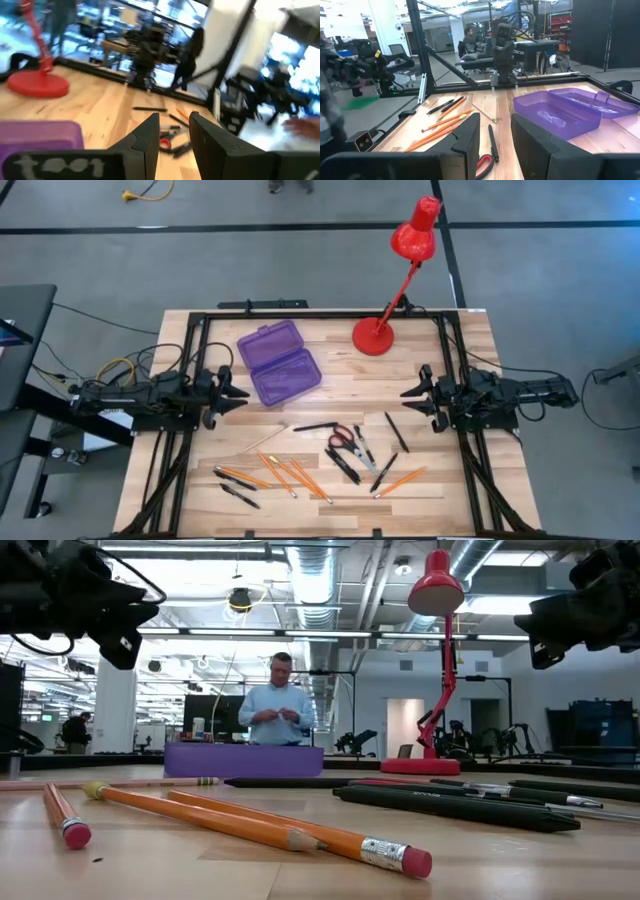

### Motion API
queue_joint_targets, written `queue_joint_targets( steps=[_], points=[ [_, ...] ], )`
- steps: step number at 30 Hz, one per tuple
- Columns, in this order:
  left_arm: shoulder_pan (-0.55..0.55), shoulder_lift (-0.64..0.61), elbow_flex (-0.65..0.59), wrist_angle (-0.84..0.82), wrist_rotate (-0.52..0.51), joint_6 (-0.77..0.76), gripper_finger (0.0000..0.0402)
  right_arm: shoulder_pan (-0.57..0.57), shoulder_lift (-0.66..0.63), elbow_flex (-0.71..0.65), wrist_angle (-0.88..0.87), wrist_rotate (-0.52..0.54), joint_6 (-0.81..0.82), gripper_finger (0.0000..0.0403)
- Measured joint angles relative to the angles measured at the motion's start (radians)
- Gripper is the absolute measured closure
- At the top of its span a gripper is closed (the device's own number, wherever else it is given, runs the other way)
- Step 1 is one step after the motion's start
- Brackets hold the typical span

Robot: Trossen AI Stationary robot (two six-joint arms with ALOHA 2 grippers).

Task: Pick & place school supplies into a supply box
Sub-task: Put the light pink pencil into the purple supply box

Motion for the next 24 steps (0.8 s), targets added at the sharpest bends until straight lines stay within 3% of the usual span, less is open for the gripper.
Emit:
queue_joint_targets(
  steps=[3,11,16,20,24],
  points=[
    [0.000,0.001,0.007,0.029,-0.031,-0.106,0.0308,0.000,0.000,0.000,0.000,0.004,-0.029,0.0297],
    [0.000,0.001,0.008,0.050,-0.089,-0.088,0.0308,-0.007,0.000,0.000,0.009,0.031,-0.111,0.0297],
    [0.000,0.001,0.010,0.048,-0.071,-0.096,0.0308,-0.008,0.000,0.000,0.031,0.046,-0.155,0.0297],
    [0.000,0.001,0.011,0.028,-0.026,-0.087,0.0308,-0.001,0.000,0.000,0.057,0.046,0.038,0.0297],
    [0.000,0.001,0.011,0.013,-0.050,0.021,0.0308,0.004,0.000,0.000,0.075,0.048,0.227,0.0297]
  ],
)
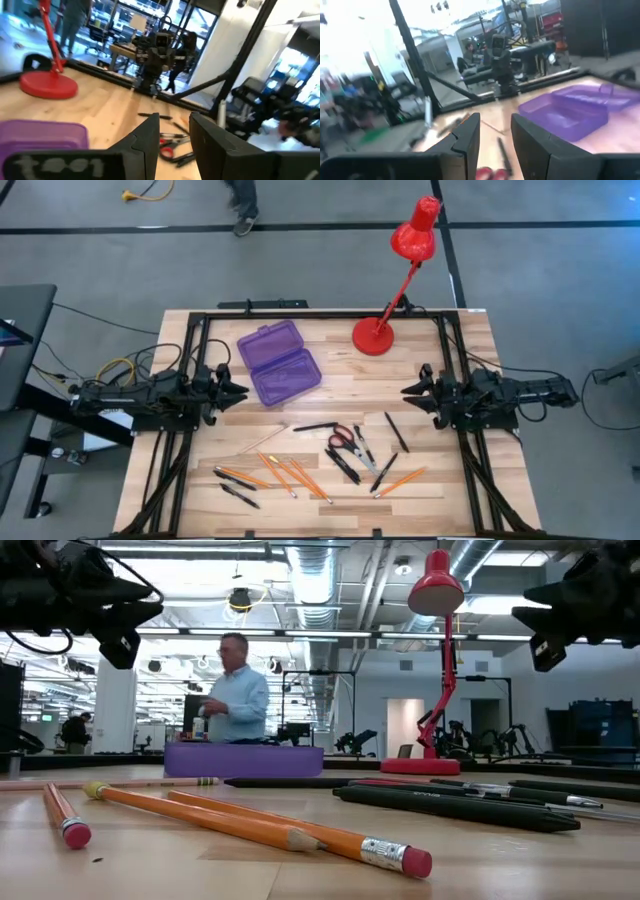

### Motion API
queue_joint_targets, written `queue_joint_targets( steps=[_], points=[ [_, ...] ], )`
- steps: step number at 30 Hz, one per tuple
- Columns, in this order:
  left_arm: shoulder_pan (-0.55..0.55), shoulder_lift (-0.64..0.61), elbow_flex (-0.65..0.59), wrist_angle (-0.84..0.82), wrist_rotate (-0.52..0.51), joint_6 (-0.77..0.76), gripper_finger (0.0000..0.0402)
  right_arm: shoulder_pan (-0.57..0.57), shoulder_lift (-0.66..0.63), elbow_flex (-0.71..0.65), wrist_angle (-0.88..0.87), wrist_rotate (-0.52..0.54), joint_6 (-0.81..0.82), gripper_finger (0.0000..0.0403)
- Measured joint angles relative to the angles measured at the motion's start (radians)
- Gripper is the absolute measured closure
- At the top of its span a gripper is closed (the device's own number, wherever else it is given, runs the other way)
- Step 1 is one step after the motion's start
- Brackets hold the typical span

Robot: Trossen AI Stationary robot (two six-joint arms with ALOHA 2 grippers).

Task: Pick & place school supplies into a supply box
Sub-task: Put the light pink pencil into the purple supply box

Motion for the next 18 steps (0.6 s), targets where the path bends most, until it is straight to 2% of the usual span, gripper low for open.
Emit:
queue_joint_targets(
  steps=[3,6,8,14,18],
  points=[
    [0.000,0.000,0.001,0.024,-0.064,0.022,0.0308,0.002,0.000,0.001,0.026,-0.004,0.119,0.0297],
    [0.000,0.000,0.002,0.037,-0.104,-0.053,0.0308,0.006,0.001,0.005,0.018,-0.005,0.190,0.0297],
    [0.000,0.000,0.002,0.026,-0.140,-0.085,0.0308,0.006,0.002,0.005,0.018,-0.005,0.199,0.0297],
    [-0.010,0.016,-0.013,-0.030,-0.156,-0.392,0.0308,-0.001,0.000,0.007,0.084,0.007,0.197,0.0297],
    [-0.065,0.060,-0.014,-0.026,-0.195,-0.369,0.0308,-0.011,0.001,0.007,0.180,0.003,0.186,0.0297]
  ],
)
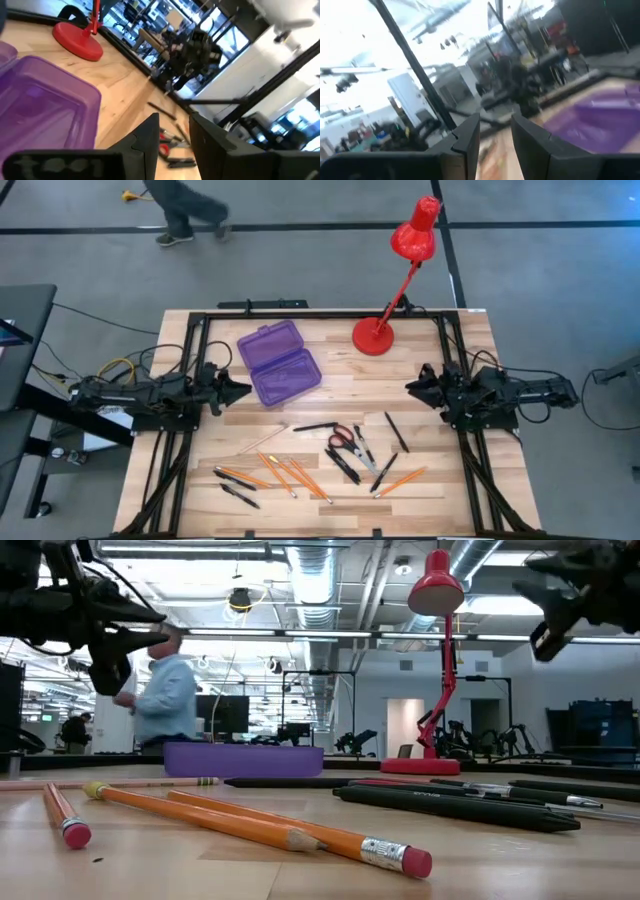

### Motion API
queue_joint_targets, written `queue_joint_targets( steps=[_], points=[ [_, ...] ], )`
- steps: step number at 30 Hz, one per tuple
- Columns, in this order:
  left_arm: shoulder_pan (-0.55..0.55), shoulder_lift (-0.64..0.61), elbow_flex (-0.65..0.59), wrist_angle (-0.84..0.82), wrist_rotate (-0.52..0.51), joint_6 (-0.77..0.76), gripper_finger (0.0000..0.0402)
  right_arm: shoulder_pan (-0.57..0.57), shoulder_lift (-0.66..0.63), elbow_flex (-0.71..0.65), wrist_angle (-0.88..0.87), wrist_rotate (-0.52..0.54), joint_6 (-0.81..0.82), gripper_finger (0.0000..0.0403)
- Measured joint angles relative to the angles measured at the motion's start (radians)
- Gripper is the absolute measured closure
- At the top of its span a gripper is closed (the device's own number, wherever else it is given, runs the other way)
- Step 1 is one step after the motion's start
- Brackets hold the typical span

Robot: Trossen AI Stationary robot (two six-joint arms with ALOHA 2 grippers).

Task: Pick & place school supplies into a supply box
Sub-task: Put the light pink pencil into the purple supply box

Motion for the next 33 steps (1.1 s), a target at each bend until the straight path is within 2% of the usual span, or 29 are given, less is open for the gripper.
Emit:
queue_joint_targets(
  steps=[3,5,8,11,15,17,20,26,28,31,33],
  points=[
    [-0.046,0.034,0.000,0.045,-0.086,0.057,0.0308,0.002,0.000,0.003,0.112,-0.088,-0.084,0.0297],
    [-0.069,0.058,0.000,0.108,-0.108,0.111,0.0308,0.003,0.000,0.003,0.166,-0.125,-0.161,0.0297],
    [-0.084,0.072,-0.001,0.230,-0.089,0.295,0.0308,0.002,-0.001,0.005,0.170,-0.127,-0.256,0.0297],
    [-0.085,0.077,-0.001,0.364,-0.084,0.480,0.0308,0.000,0.000,0.005,0.128,-0.084,-0.299,0.0297],
    [-0.085,0.077,-0.002,0.509,-0.080,0.629,0.0308,0.000,0.000,0.005,0.099,-0.094,-0.310,0.0297],
    [-0.084,0.076,-0.002,0.545,-0.071,0.642,0.0308,0.003,0.000,0.005,0.093,-0.122,-0.310,0.0297],
    [-0.084,0.077,-0.002,0.515,-0.031,0.600,0.0308,0.008,0.000,0.005,0.088,-0.143,-0.318,0.0297],
    [-0.084,0.077,-0.002,0.420,-0.036,0.505,0.0308,0.006,0.000,0.005,0.120,-0.124,-0.384,0.0297],
    [-0.084,0.077,-0.002,0.389,-0.051,0.499,0.0308,0.005,0.000,0.005,0.140,-0.076,-0.416,0.0297],
    [-0.084,0.077,-0.002,0.375,-0.092,0.573,0.0308,0.005,0.000,0.006,0.194,0.003,-0.439,0.0297],
    [-0.084,0.077,0.003,0.376,-0.108,0.649,0.0308,0.005,0.001,0.020,0.204,0.008,-0.441,0.0297]
  ],
)
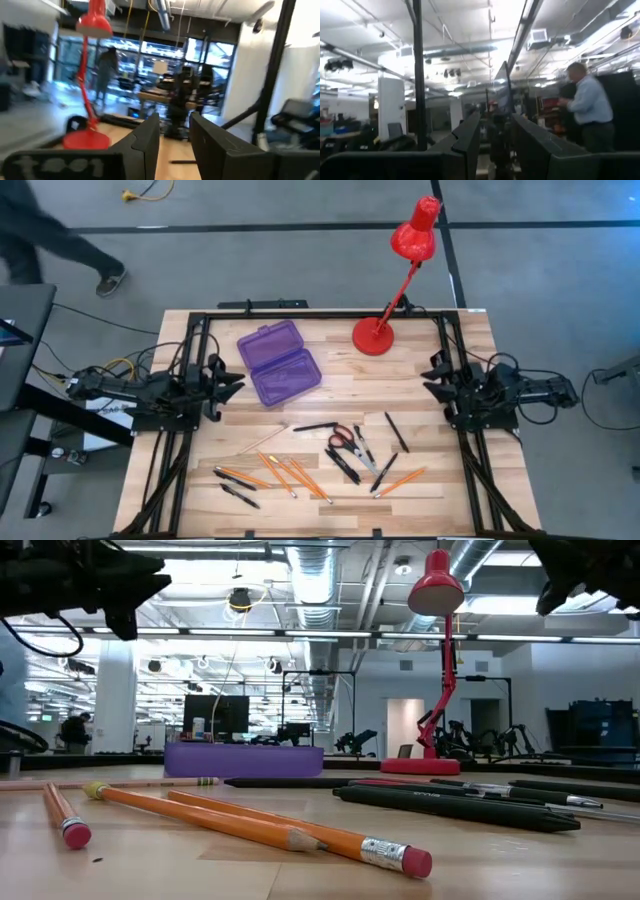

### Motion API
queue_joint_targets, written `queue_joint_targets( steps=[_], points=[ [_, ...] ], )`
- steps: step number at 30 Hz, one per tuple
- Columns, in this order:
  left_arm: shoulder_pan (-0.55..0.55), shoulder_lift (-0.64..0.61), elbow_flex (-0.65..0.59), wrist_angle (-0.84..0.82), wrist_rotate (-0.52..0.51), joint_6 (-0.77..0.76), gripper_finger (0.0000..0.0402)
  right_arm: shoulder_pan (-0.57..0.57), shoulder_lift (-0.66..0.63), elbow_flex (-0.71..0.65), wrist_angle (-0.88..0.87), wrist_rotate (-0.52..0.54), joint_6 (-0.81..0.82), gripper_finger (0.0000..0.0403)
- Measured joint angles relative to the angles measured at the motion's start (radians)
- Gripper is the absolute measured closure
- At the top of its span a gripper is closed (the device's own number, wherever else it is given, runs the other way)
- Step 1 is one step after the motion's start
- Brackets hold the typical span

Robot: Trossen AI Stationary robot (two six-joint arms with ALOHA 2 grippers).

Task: Pick & place school supplies into a supply box
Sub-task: Put the light pink pencil into the purple supply box

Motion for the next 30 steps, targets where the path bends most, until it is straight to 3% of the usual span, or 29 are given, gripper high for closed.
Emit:
queue_joint_targets(
  steps=[6,12,17,22,30],
  points=[
    [0.000,0.000,0.064,0.040,0.033,0.190,0.0308,0.000,0.070,0.085,-0.006,0.020,-0.033,0.0297],
    [0.000,0.000,0.185,-0.088,0.029,0.303,0.0308,0.000,0.222,0.168,-0.006,0.019,-0.054,0.0297],
    [0.000,0.029,0.239,-0.222,0.031,0.285,0.0308,-0.004,0.365,0.229,-0.008,0.029,-0.092,0.0297],
    [0.000,0.118,0.242,-0.232,0.052,0.235,0.0308,-0.011,0.493,0.316,-0.023,0.045,-0.104,0.0297],
    [0.001,0.305,0.242,-0.214,0.049,0.205,0.0308,-0.011,0.763,0.566,-0.328,0.120,-0.081,0.0297]
  ],
)
